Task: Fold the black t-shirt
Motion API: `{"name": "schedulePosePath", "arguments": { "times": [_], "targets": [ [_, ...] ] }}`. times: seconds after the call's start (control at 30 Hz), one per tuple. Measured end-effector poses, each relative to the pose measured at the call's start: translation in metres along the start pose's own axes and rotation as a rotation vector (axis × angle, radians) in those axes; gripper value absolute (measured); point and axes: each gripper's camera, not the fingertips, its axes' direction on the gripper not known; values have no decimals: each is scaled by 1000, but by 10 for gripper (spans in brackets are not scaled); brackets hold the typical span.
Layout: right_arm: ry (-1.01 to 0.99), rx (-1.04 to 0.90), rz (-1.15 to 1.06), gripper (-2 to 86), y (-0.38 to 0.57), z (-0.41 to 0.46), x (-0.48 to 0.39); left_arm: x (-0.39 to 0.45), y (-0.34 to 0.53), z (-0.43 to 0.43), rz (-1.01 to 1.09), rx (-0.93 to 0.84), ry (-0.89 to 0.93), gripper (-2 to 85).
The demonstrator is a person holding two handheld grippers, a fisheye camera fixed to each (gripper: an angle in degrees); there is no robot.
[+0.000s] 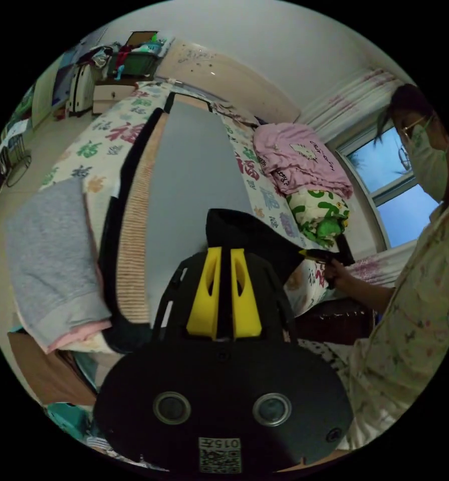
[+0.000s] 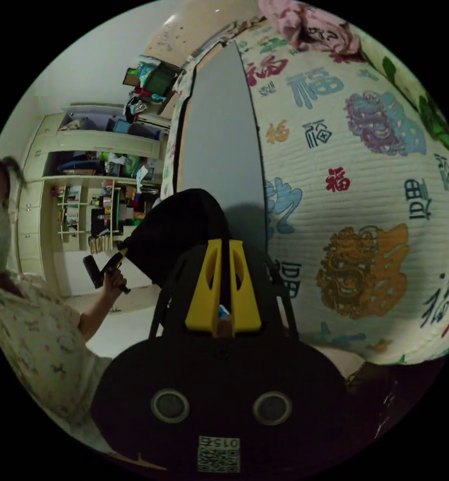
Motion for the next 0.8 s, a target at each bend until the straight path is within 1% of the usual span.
{"name": "schedulePosePath", "arguments": {
  "times": [0.1,0.23,0.4,0.47,0.6,0.73,0.8],
  "targets": [
    [16,-5,-22,10,23,-37,-55,-32,27,-41,19,-29,-44,7],
    [52,-49,-51,9,45,-69,-116,-70,71,-84,-33,-47,-58,7],
    [111,-199,-115,8,62,-82,-197,-95,108,-105,-50,-89,-53,6],
    [126,-227,-107,8,67,-80,-212,-103,120,-105,-50,-109,-35,7],
    [126,-220,-57,8,75,-75,-230,-121,141,-90,-56,-152,29,6],
    [147,-192,-68,8,63,-61,-231,-143,149,-64,-36,-132,43,7],
    [152,-170,-81,7,43,-41,-220,-161,147,-44,-51,-119,54,7]
  ]
}}
